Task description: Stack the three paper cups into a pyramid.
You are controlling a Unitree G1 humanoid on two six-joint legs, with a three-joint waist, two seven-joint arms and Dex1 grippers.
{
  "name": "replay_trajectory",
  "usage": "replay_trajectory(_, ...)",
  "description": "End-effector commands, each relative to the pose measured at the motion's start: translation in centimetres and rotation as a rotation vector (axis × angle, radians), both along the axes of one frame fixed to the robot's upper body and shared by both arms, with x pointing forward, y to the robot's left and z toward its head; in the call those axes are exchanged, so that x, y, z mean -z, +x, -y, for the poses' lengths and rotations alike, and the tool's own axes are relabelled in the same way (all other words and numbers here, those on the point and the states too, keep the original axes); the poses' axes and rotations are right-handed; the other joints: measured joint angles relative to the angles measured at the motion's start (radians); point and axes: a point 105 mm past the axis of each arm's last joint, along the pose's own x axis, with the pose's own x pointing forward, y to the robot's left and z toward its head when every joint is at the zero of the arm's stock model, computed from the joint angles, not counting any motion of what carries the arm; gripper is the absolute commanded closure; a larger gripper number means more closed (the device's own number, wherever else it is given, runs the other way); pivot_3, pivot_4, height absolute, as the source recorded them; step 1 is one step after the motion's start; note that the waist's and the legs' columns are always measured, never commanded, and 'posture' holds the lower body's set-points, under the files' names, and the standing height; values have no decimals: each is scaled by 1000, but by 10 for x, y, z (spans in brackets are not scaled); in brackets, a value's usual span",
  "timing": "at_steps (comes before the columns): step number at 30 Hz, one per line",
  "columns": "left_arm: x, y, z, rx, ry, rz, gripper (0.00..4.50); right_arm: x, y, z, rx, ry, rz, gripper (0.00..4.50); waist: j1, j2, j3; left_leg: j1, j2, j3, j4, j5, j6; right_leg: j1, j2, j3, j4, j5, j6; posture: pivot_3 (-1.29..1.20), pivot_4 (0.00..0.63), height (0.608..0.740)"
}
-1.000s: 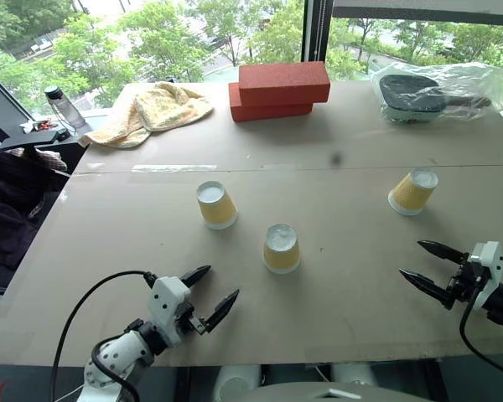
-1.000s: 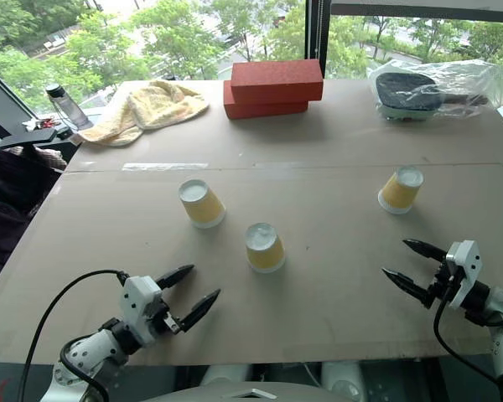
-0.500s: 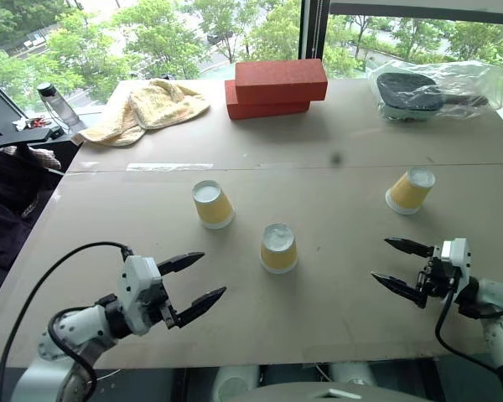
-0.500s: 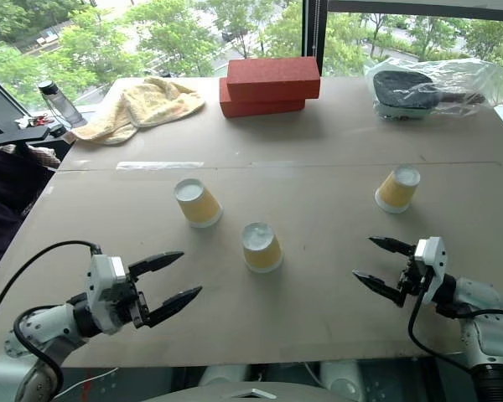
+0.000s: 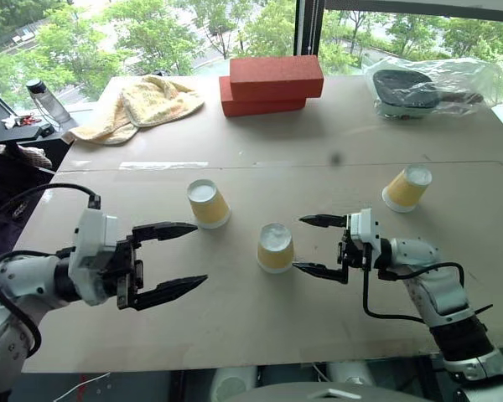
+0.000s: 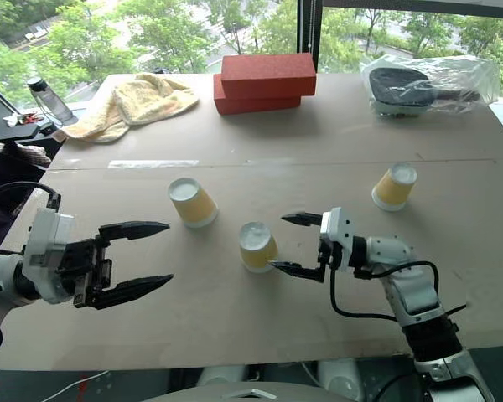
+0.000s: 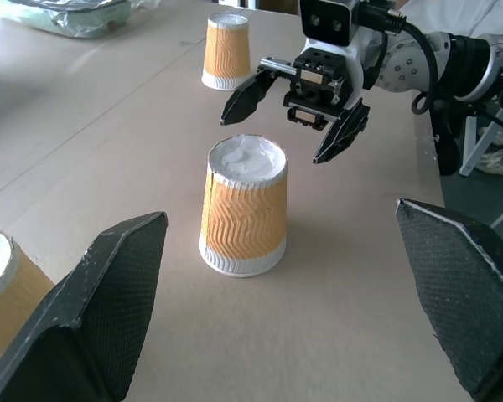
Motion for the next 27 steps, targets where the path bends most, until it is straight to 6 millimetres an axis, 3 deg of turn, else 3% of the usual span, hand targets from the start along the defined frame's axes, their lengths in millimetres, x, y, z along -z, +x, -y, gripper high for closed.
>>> replay_trajectory(1, -13, -3, 3, 20, 13, 37, 0, -4, 0, -17, -53, 4, 2, 45, -2, 0, 1, 0, 0, 0, 0, 0, 0, 0, 0, 0, 0, 0, 0, 0, 150, 730)
replay_trajectory(8, -15, -6, 7, 8, 4, 40, 0, -6, 5, -39, -95, 13, 8, 45, -4, 0, 1, 1, 0, 0, 0, 1, -1, 0, 0, 0, 2, 0, 0, 0, 150, 730)
replay_trajectory(19, -14, -9, 3, -14, 0, 20, 0, -8, 10, -46, -103, 24, 8, 45, -5, 0, 2, 1, 0, 0, 0, 1, -1, -1, 0, 0, 3, 0, 0, 0, 150, 730)
replay_trajectory(24, -14, -10, 3, -8, -6, 7, 0, -7, 8, -46, -111, 26, 2, 1627, -5, 0, 2, 1, 0, 0, 0, 1, -1, -1, 0, 0, 3, 0, 0, 0, 150, 730)
replay_trajectory(25, -14, -10, 3, -7, -5, 7, 0, -7, 7, -46, -110, 27, -1, 2179, -5, 0, 2, 1, 0, 0, 0, 1, -1, -1, 0, 0, 3, 0, 0, 0, 150, 730)
replay_trajectory(27, -15, -10, 3, 0, -5, 6, 0, -6, 7, -46, -108, 28, -6, 2313, -5, 0, 2, 1, 0, 0, 0, 1, -1, -1, 0, 0, 3, 0, 0, 0, 150, 730)
